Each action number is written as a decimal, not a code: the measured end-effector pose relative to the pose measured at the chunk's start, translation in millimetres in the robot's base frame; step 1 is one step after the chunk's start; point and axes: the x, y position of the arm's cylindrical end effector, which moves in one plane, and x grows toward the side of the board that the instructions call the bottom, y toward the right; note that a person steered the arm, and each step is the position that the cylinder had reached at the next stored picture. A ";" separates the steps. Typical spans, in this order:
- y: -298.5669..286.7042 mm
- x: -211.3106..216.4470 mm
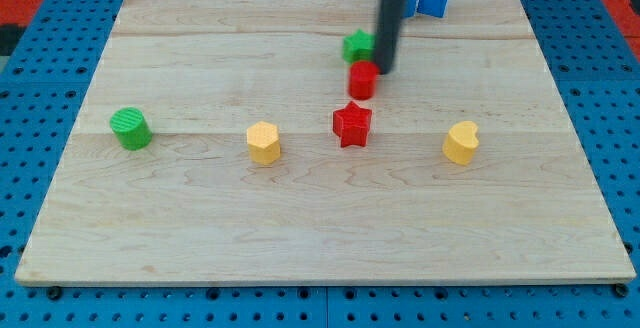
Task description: Move the yellow heart bottom right to the blue triangle
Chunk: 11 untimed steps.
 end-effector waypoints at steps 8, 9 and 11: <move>107.4 90.1; 116.5 73.0; 93.8 144.9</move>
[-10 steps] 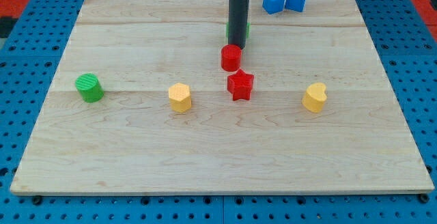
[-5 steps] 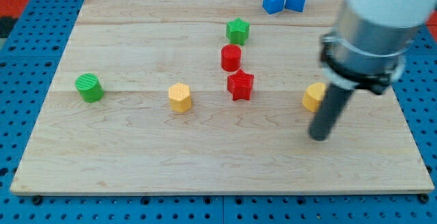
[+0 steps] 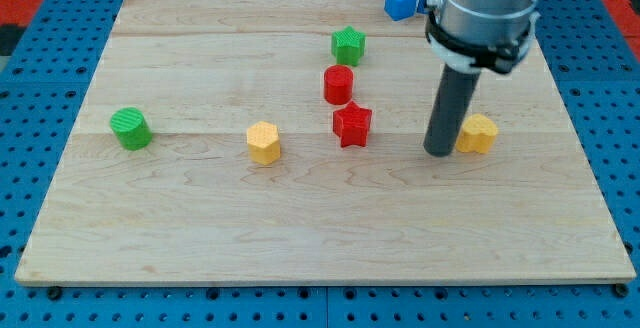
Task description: Move the yellow heart bottom right to the blue triangle
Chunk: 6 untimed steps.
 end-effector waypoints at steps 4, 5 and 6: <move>112.0 -67.7; 125.6 -25.6; 67.3 -16.0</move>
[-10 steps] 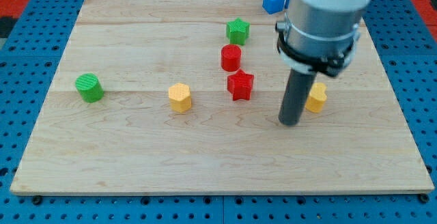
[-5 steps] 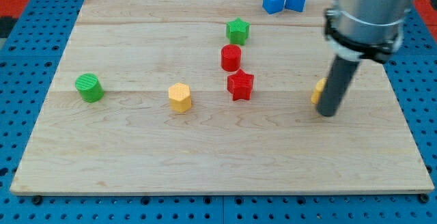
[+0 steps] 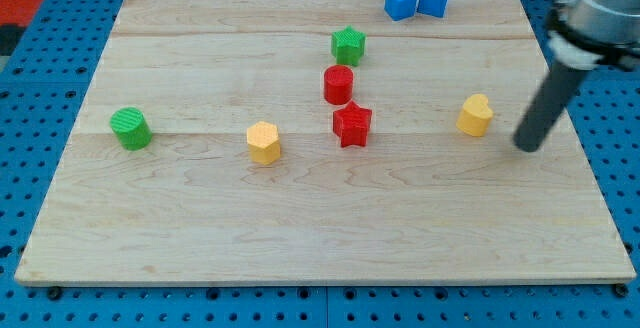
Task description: Move the yellow heart bottom right to the blue triangle
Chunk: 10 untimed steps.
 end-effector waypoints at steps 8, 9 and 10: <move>-17.7 -136.6; -17.1 -121.0; -25.5 -140.1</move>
